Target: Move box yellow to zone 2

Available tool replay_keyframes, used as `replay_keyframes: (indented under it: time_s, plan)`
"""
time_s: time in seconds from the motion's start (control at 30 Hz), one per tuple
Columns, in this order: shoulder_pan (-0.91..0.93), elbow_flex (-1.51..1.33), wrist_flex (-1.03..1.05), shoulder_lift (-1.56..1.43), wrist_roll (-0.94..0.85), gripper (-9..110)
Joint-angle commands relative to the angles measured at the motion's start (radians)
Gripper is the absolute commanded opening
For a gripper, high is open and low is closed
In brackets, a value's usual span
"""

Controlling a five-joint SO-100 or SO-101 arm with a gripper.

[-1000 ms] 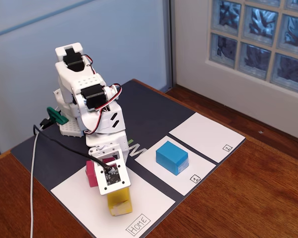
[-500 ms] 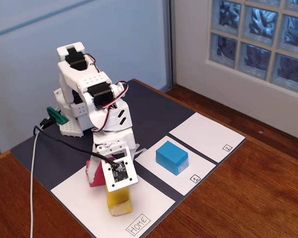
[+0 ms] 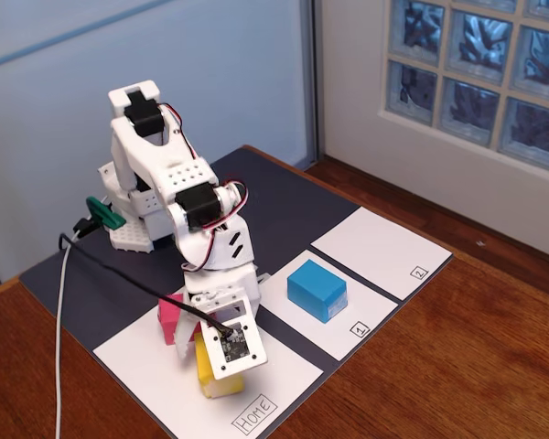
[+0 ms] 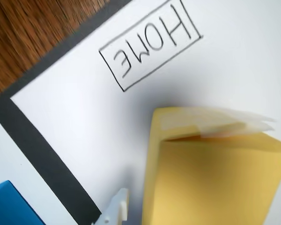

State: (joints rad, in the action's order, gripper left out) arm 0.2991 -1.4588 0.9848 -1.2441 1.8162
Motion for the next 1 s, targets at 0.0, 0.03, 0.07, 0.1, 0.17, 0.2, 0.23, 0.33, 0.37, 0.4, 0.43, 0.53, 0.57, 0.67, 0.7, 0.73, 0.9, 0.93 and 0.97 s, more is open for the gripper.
replay_keyframes:
  time_s: [0.0, 0.03, 0.07, 0.1, 0.17, 0.2, 0.23, 0.33, 0.37, 0.4, 0.43, 0.53, 0.57, 0.67, 0.7, 0.73, 0.9, 0.93, 0.97]
  plan:
    - [0.008, -0.011, -0.032, 0.011, -0.012, 39]
    - [0.009, -0.014, -0.037, 0.017, -0.017, 39]
    - [0.011, -0.02, -0.044, 0.023, -0.02, 39]
    - [0.012, -0.026, -0.052, 0.028, -0.021, 38]
    - [0.017, -0.031, -0.058, 0.041, -0.026, 38]
    - [0.018, -0.031, -0.058, 0.046, -0.031, 37]
    - [0.02, -0.031, -0.058, 0.049, -0.035, 36]
    - [0.021, -0.031, -0.06, 0.051, -0.049, 32]
    - [0.021, -0.031, -0.058, 0.051, -0.054, 29]
    - [0.023, -0.031, -0.055, 0.049, -0.057, 26]
    - [0.025, -0.031, -0.052, 0.048, -0.058, 23]
    - [0.028, -0.031, -0.046, 0.034, -0.061, 15]
    - [0.028, -0.031, -0.043, 0.029, -0.061, 13]
    - [0.031, -0.021, -0.014, 0.008, -0.071, 9]
    - [0.032, -0.02, -0.002, -0.003, -0.078, 7]
    - [0.034, -0.018, 0.009, -0.018, -0.086, 6]
    - [0.046, 0.014, 0.118, -0.12, -0.121, 0]
    - [0.048, 0.015, 0.135, -0.141, -0.138, -1]
    - [0.048, 0.015, 0.158, -0.164, -0.149, -1]
